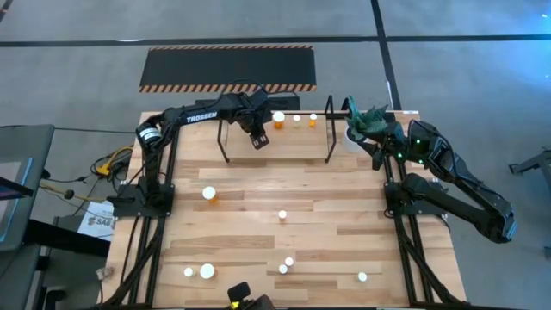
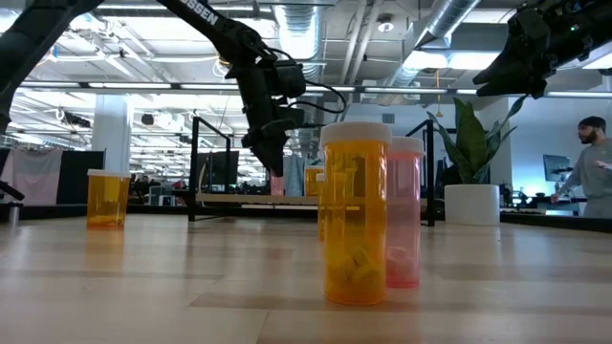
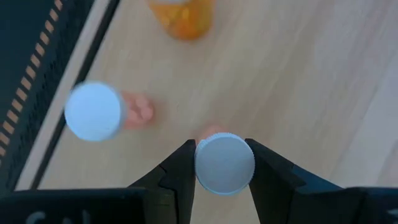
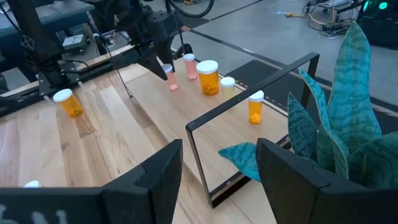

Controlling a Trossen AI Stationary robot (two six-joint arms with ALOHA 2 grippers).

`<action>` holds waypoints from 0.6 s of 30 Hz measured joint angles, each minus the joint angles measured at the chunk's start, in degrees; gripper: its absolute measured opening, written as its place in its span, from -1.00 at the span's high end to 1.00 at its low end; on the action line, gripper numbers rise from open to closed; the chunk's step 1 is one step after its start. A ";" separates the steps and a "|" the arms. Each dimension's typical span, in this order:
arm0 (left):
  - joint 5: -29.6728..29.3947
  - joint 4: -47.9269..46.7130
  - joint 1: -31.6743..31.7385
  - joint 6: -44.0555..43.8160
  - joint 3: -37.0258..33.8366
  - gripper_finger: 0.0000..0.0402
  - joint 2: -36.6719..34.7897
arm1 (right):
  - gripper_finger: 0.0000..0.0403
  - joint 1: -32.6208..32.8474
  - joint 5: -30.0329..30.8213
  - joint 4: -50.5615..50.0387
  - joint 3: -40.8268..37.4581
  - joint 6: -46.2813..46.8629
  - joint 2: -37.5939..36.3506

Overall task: Pick and place medicine bottles onto shelf by color
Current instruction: Put the top pink pill bottle on the shelf aligned with the other pink pill bottle

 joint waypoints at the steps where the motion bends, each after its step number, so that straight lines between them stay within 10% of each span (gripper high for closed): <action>1: -0.32 0.04 0.00 0.02 0.20 0.44 0.08 | -0.12 0.00 0.00 0.00 0.00 0.00 0.01; 18: -0.93 0.18 0.57 -3.41 0.29 0.44 0.09 | -0.12 0.00 0.00 0.02 0.00 0.00 0.02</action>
